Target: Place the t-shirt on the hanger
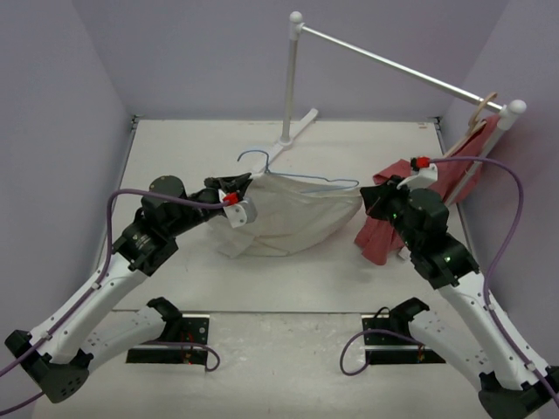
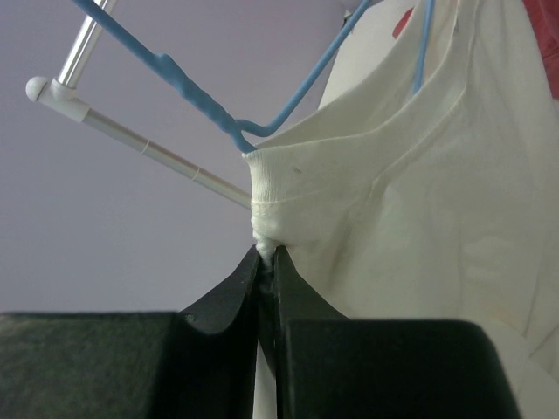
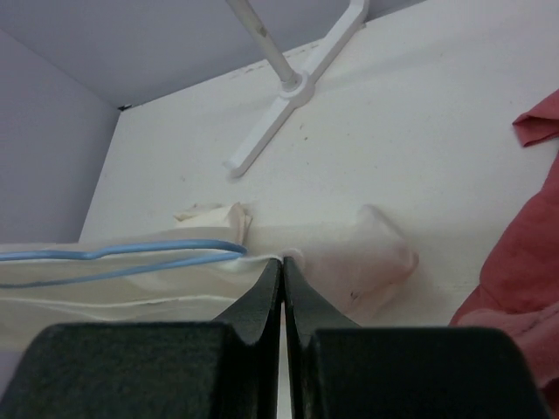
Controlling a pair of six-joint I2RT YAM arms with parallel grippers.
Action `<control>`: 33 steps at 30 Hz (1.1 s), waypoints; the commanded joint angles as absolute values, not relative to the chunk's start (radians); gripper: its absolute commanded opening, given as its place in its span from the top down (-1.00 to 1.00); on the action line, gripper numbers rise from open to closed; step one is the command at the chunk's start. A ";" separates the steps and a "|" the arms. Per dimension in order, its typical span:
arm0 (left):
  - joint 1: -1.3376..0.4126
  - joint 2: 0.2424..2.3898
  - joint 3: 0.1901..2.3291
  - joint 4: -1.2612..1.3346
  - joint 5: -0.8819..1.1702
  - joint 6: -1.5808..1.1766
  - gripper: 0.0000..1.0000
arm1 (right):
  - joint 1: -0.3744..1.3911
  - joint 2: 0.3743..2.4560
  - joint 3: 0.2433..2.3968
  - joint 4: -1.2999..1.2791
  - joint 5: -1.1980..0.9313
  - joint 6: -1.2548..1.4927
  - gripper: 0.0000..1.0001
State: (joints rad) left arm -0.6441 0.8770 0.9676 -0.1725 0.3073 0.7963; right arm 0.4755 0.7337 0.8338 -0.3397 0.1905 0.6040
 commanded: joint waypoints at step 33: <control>-0.646 0.876 0.974 -0.043 0.228 0.799 1.00 | 0.447 0.900 1.130 -0.512 0.192 0.470 1.00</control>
State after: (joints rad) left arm -0.6441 0.8893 0.9501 -0.0811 0.2101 0.7864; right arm 0.4585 0.8788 1.0720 -0.5105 0.1669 0.5036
